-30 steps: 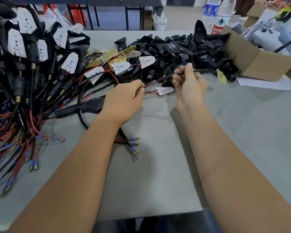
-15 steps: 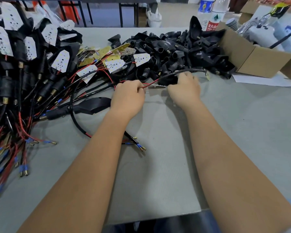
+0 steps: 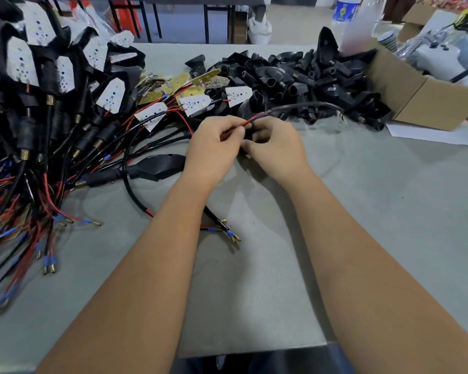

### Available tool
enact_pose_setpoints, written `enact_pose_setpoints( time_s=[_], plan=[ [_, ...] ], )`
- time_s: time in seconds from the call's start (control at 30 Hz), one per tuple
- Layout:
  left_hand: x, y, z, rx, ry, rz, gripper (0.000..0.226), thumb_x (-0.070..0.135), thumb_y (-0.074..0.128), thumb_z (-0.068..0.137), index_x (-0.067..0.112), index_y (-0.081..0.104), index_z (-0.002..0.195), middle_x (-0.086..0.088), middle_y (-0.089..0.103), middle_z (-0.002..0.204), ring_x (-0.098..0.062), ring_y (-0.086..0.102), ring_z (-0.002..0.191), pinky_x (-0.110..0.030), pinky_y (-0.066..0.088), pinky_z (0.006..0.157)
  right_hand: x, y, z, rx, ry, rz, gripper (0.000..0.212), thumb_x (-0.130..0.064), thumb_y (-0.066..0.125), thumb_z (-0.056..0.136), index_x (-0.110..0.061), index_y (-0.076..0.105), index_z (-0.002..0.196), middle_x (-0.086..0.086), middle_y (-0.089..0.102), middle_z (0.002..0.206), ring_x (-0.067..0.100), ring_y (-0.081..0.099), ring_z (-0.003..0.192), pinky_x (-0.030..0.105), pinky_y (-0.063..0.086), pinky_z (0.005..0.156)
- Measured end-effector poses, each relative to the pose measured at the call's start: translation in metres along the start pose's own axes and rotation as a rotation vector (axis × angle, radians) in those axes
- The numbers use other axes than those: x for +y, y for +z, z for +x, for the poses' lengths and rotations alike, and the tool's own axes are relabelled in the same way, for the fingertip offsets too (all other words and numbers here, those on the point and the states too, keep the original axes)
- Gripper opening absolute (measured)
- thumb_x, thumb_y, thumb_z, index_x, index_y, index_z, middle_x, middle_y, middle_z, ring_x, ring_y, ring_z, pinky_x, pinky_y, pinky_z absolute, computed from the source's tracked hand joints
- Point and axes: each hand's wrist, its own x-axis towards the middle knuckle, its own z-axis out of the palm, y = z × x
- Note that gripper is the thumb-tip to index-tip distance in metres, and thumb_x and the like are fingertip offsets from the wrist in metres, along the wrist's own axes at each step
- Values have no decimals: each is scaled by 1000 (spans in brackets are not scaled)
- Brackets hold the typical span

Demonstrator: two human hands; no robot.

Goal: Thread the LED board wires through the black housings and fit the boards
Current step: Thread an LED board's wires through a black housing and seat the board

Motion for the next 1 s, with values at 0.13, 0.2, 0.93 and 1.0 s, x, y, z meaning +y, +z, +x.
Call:
enact_pose_setpoints(
  time_s=[0.13, 0.2, 0.93, 1.0],
  plan=[
    [1, 3, -2, -61, -61, 12, 22, 17, 55, 93, 28, 74, 91, 11, 71, 92, -7, 64, 93, -27, 49, 86, -8, 1, -3, -17, 133, 405, 21, -4, 54, 71, -20, 56, 85, 10, 64, 73, 25, 60, 69, 37, 51, 68],
    [1, 3, -3, -75, -78, 12, 21, 18, 55, 94, 27, 74, 95, 10, 73, 93, -9, 64, 95, -28, 49, 88, -11, -1, -4, -26, 160, 589, 24, -3, 54, 70, -16, 55, 91, 7, 59, 71, 19, 57, 65, 30, 46, 65],
    [-9, -10, 3, 76, -213, -117, 24, 11, 64, 92, 30, 69, 79, 0, 71, 73, -16, 69, 75, -40, 59, 84, -11, -3, -4, 3, 192, 957, 9, -8, 55, 97, -8, 61, 91, 4, 61, 68, 11, 56, 57, 21, 50, 56],
    [-8, -11, 2, 59, -206, -172, 21, 9, 63, 92, 26, 71, 83, -2, 72, 77, -14, 70, 73, -35, 60, 80, -14, 3, -8, -79, 141, 889, 11, -6, 55, 97, -9, 62, 90, 0, 63, 65, 11, 58, 56, 21, 50, 56]
  ],
)
